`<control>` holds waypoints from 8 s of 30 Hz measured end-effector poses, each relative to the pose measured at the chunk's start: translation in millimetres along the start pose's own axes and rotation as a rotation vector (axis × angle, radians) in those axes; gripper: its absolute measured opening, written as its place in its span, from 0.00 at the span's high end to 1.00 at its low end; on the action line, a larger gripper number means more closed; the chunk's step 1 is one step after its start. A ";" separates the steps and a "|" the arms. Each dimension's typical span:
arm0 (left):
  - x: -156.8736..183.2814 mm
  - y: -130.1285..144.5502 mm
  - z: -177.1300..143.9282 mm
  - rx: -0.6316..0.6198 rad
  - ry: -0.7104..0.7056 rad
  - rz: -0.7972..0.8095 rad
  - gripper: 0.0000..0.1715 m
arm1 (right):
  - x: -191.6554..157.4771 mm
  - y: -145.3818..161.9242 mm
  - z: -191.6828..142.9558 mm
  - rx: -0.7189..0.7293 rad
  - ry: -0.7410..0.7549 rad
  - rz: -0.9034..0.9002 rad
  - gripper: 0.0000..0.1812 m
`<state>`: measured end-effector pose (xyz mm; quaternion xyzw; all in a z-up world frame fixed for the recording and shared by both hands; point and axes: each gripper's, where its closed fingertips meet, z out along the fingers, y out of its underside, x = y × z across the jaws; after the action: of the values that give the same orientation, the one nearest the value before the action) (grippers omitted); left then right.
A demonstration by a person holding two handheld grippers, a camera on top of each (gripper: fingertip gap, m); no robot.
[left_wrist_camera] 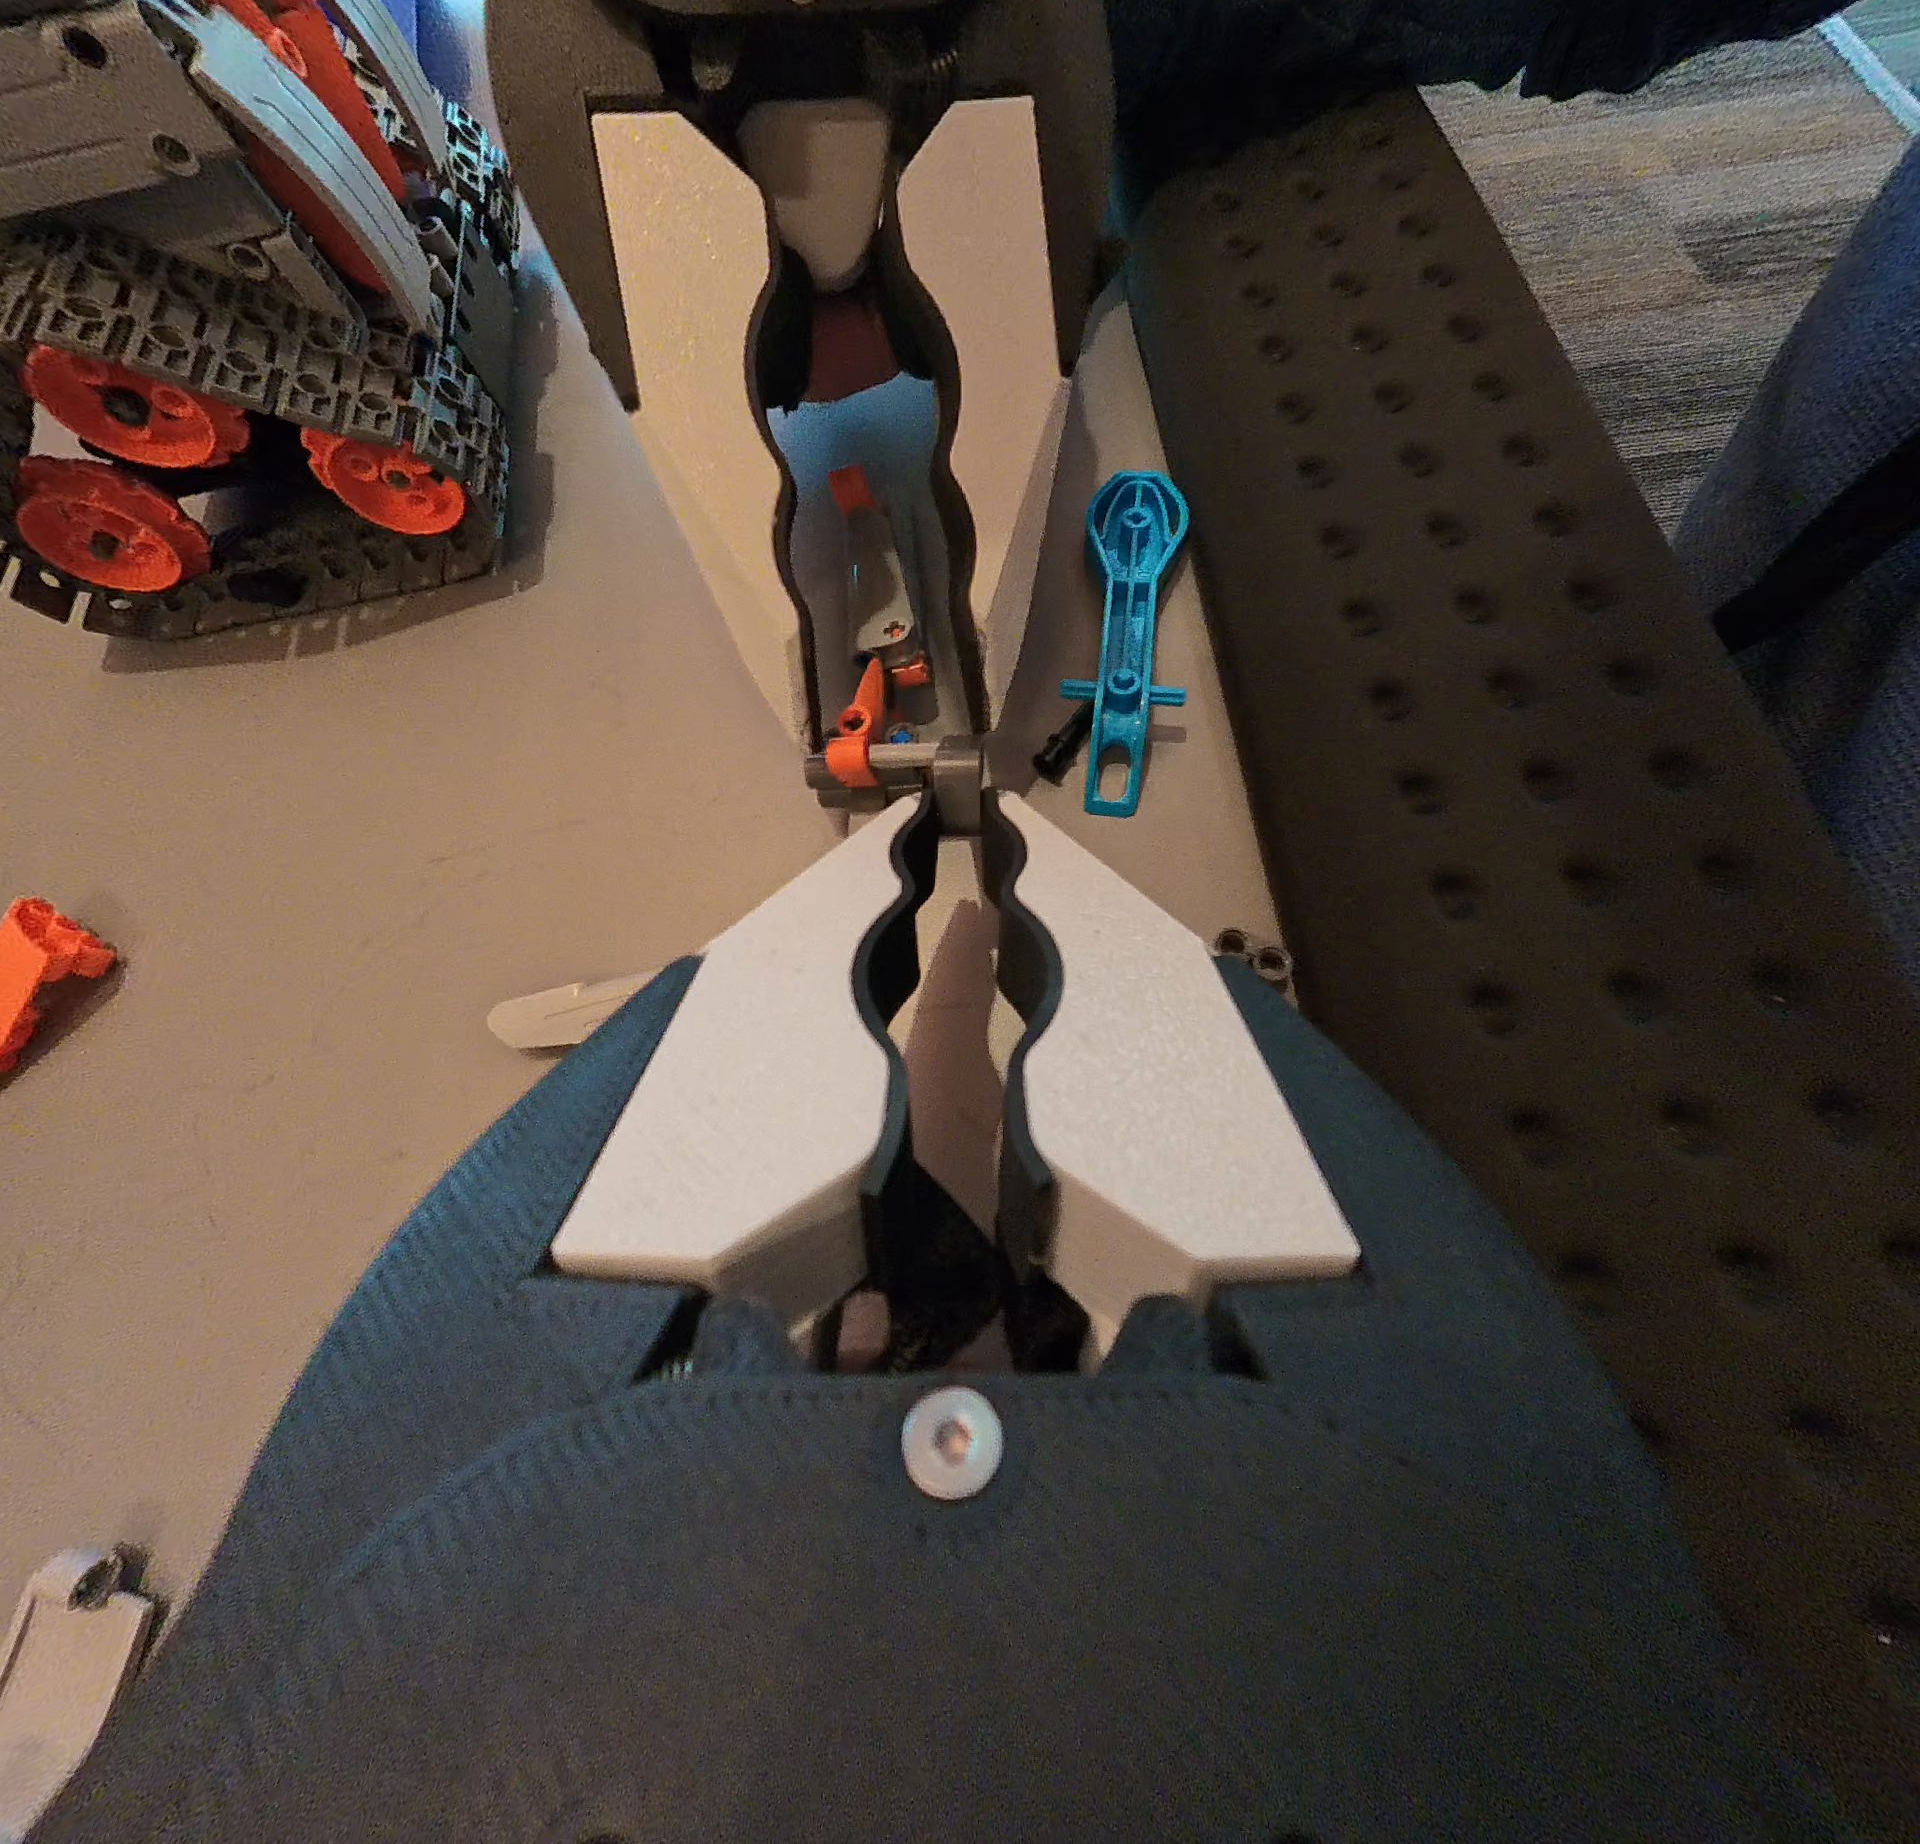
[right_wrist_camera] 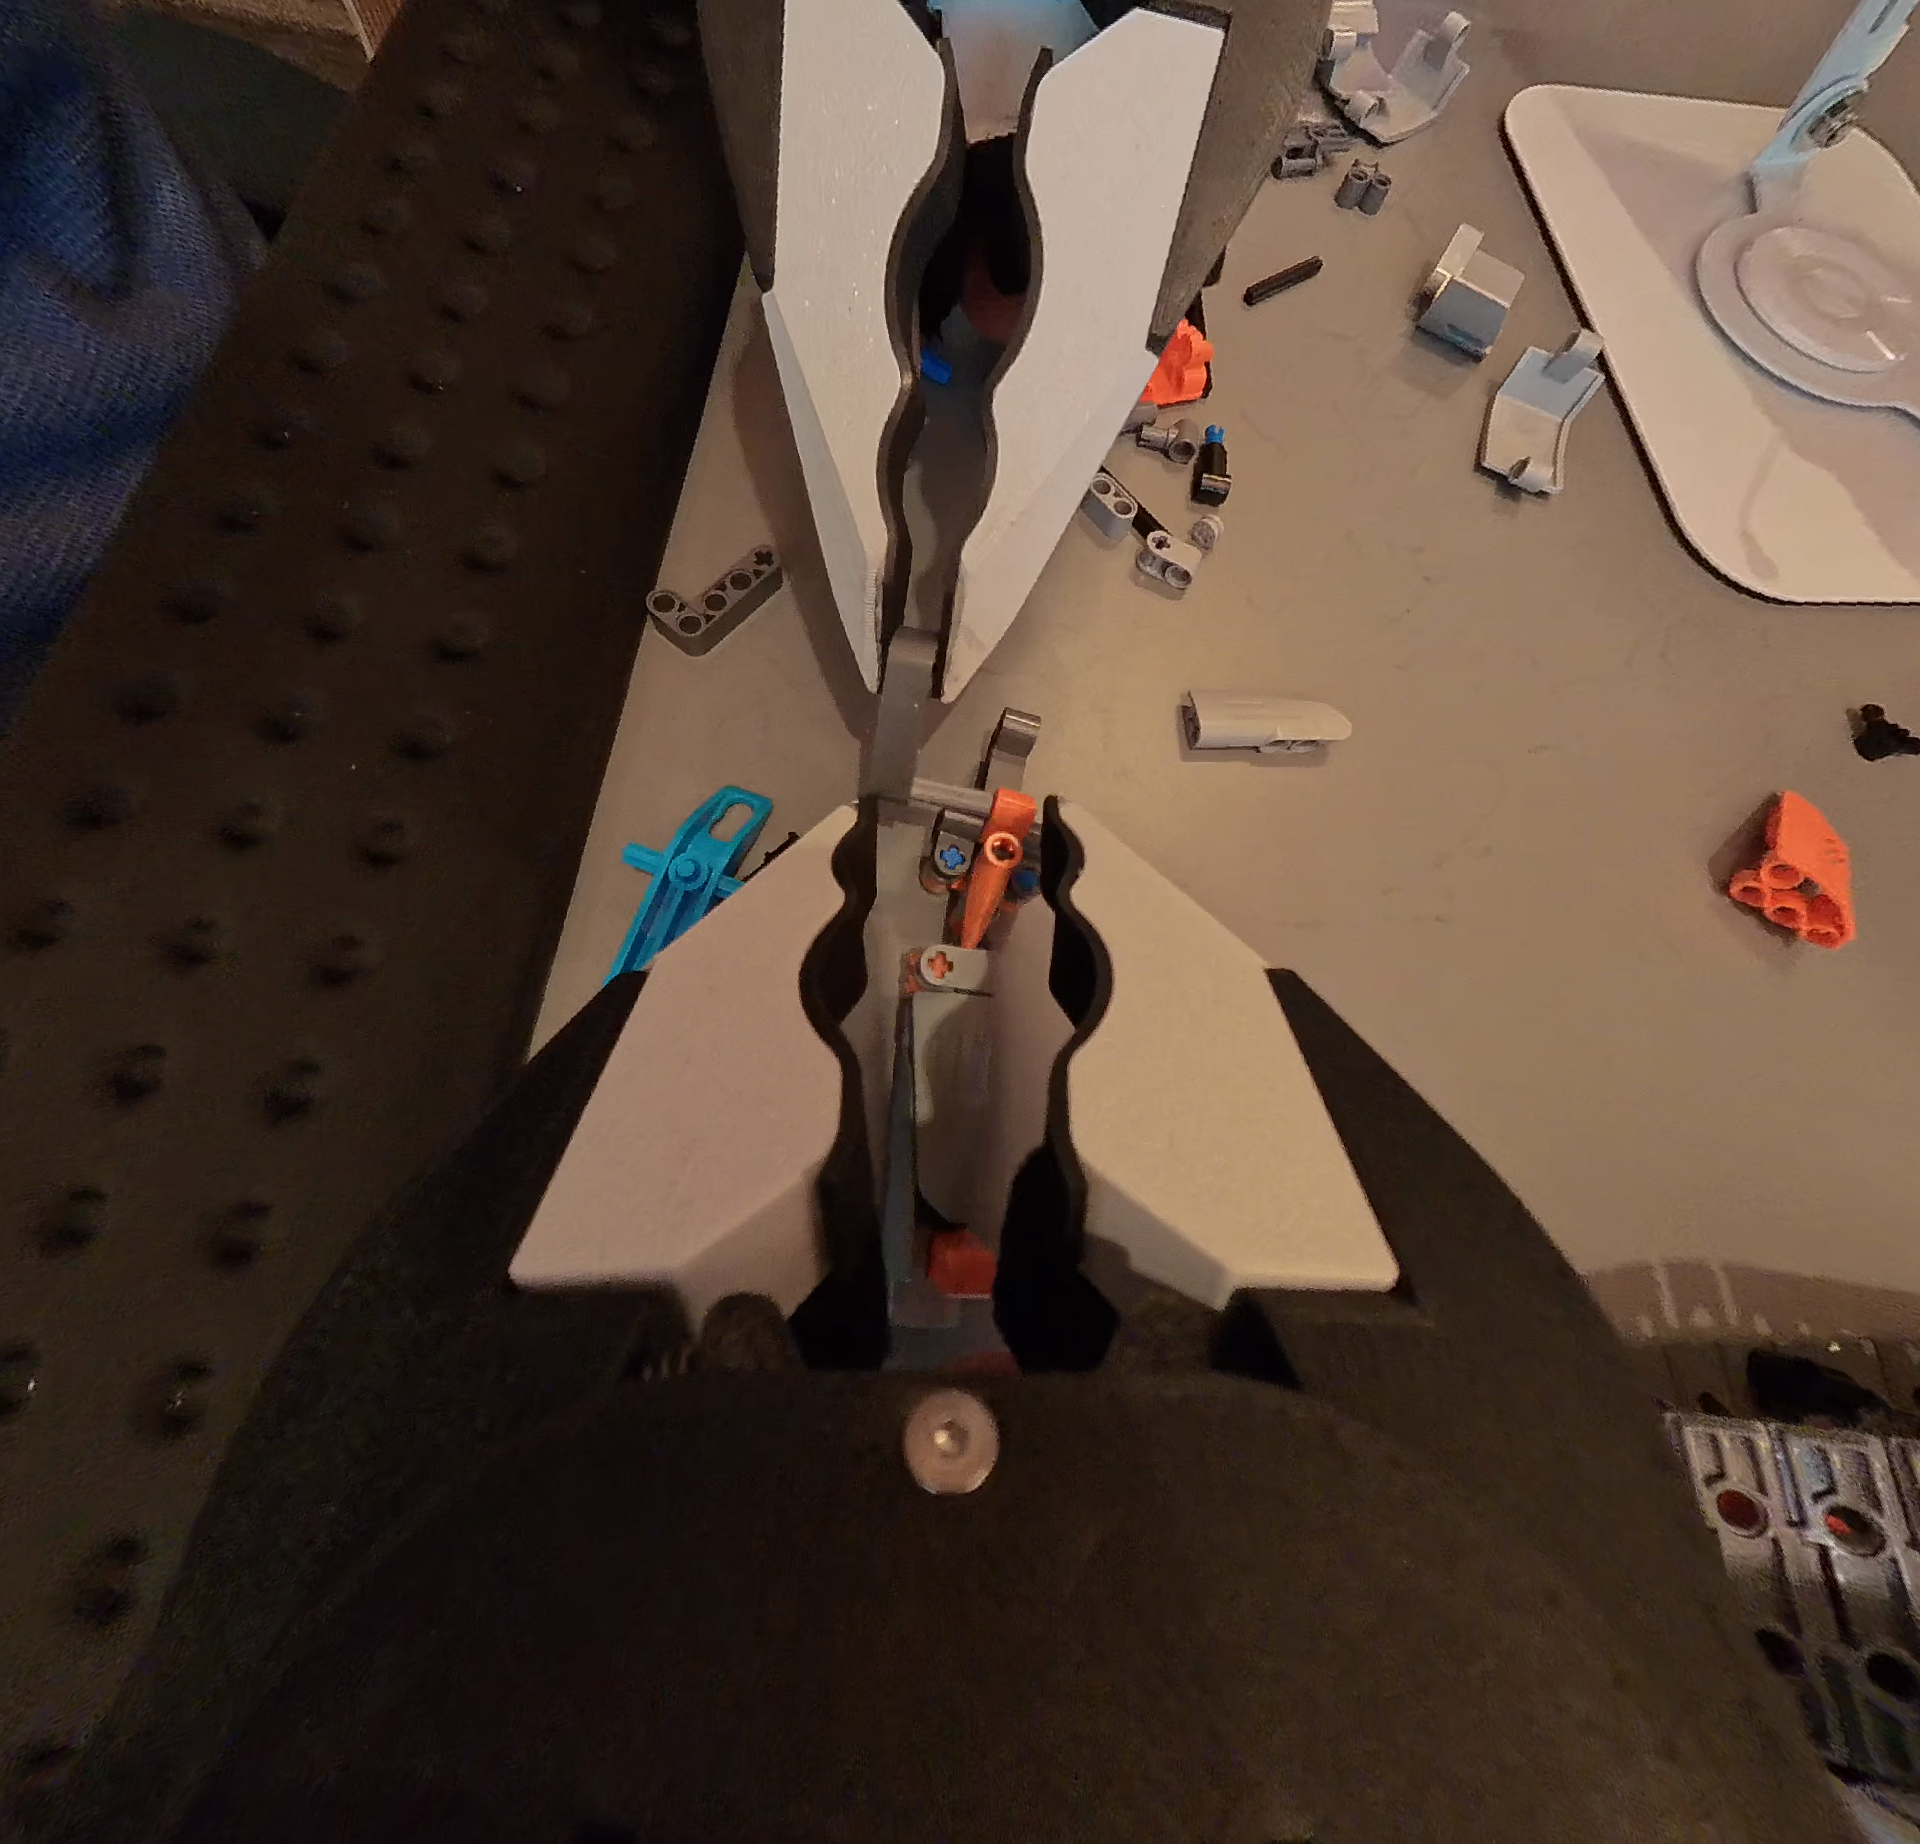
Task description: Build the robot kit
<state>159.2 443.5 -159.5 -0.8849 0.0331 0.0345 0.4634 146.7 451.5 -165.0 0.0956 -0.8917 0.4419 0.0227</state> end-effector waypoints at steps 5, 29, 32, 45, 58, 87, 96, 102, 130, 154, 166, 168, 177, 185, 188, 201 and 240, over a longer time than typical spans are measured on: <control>-1.4 1.1 1.7 -0.012 0.008 0.000 0.96 | 0.0 1.8 1.3 -0.009 0.002 -0.006 0.84; -6.7 2.9 1.1 -0.054 0.009 0.033 0.96 | 2.7 1.8 2.3 0.024 -0.011 0.039 0.84; -7.1 2.5 0.9 -0.079 0.002 0.023 0.96 | 3.3 2.0 2.7 0.021 -0.006 0.036 0.84; -6.6 4.5 1.3 -0.117 -0.013 -0.048 0.96 | 3.9 2.4 2.4 0.023 0.005 0.044 0.84; -10.8 4.9 1.0 -0.091 -0.007 -0.140 0.96 | 6.5 3.4 1.9 0.037 0.025 0.059 0.83; -3.9 24.2 10.4 -0.276 -0.100 0.111 0.94 | 5.4 5.7 2.0 0.036 0.018 0.064 0.88; -8.2 4.6 4.4 -0.221 -0.123 0.172 0.97 | 4.5 6.0 1.5 0.037 0.011 0.067 0.87; -2.2 3.0 8.8 -0.167 -0.070 0.159 0.96 | 4.8 6.7 1.6 0.037 0.011 0.069 0.88; -2.0 2.4 12.3 -0.108 0.036 -0.052 0.96 | -1.3 6.2 0.2 0.047 -0.036 0.070 0.81; -5.9 4.5 12.0 -0.110 0.018 -0.059 0.97 | 4.6 6.9 0.9 0.042 0.018 0.070 0.84; -9.5 6.7 11.2 -0.079 0.004 -0.095 0.96 | 8.1 7.0 0.3 0.044 0.039 0.082 0.84; -9.3 7.0 11.2 -0.079 0.007 -0.099 0.96 | 8.0 7.0 0.4 0.044 0.040 0.080 0.84; -9.7 8.4 11.5 -0.087 0.037 -0.080 0.96 | 8.3 6.9 0.4 0.046 0.037 0.085 0.85; -8.2 8.9 12.0 -0.097 0.113 -0.056 0.96 | 6.6 6.1 -0.1 0.052 0.021 0.083 0.85; -9.2 12.8 14.2 -0.120 0.115 -0.036 0.96 | 7.0 6.0 -0.3 0.053 0.023 0.083 0.88; -11.7 10.7 14.6 -0.107 0.059 -0.152 0.96 | 9.5 7.0 0.1 0.046 0.058 0.069 0.85; -9.3 7.9 13.7 -0.160 0.065 -0.220 0.96 | 8.3 6.4 0.9 0.041 0.018 0.109 0.83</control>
<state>148.8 450.5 -172.9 -0.9179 -0.0522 -0.0426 0.3911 137.3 453.4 -169.5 0.0434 -0.8860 0.4617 0.0047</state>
